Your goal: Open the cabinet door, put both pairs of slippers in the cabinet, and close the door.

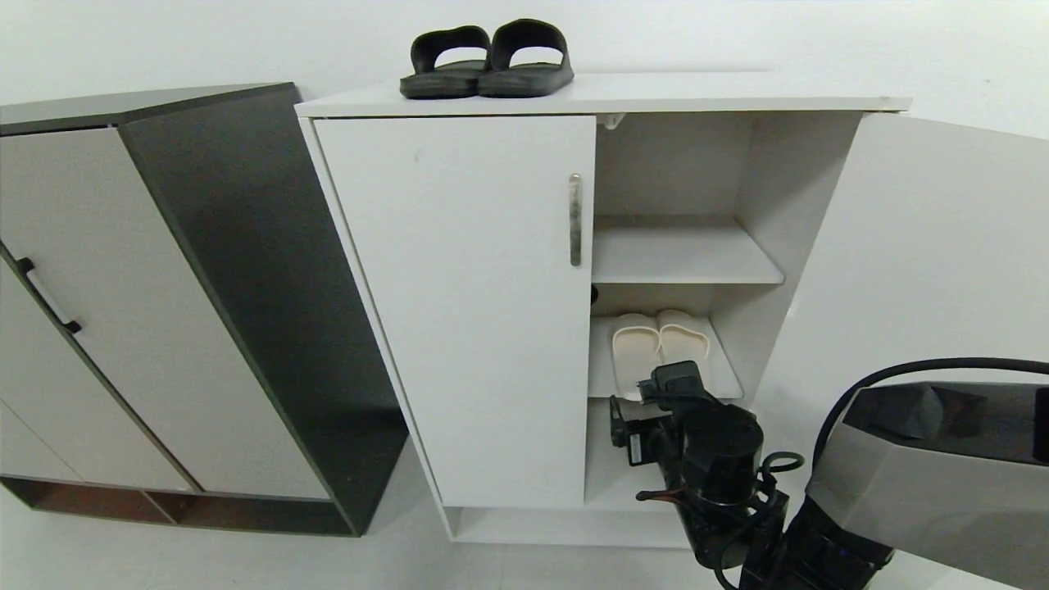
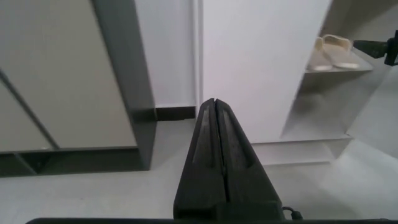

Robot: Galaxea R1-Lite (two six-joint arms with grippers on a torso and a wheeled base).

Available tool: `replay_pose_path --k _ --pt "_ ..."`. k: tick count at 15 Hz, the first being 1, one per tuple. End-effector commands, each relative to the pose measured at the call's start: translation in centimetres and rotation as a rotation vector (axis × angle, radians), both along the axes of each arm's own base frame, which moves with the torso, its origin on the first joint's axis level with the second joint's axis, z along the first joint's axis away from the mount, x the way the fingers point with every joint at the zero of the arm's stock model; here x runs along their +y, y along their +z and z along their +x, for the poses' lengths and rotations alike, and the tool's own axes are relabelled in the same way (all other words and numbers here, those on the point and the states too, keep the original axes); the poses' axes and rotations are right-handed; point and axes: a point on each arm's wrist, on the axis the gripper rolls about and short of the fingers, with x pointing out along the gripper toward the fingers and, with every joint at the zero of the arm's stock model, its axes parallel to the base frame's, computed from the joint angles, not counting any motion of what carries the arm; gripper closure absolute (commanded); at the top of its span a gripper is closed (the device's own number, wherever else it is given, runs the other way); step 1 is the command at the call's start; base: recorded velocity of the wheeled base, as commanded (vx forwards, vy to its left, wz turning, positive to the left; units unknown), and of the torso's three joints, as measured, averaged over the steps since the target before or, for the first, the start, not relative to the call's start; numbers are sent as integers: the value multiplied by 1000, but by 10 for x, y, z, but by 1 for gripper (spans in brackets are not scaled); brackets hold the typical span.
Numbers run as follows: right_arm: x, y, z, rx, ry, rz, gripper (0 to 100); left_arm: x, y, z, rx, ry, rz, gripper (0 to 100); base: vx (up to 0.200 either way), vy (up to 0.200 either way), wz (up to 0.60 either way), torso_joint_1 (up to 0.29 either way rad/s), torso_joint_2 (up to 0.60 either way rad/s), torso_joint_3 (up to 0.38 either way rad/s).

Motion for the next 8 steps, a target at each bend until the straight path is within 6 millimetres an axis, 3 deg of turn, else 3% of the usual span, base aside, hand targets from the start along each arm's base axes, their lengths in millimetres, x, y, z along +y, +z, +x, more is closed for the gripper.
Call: replay_pose_path --k 1,8 --pt "-2 -3 1 7 -5 -8 0 0 0 0 1 0 0 100 0 200 0 2 2 -2" --pt "-7 -8 1 24 21 -49 0 0 0 0 1 0 0 100 0 200 0 2 0 2"
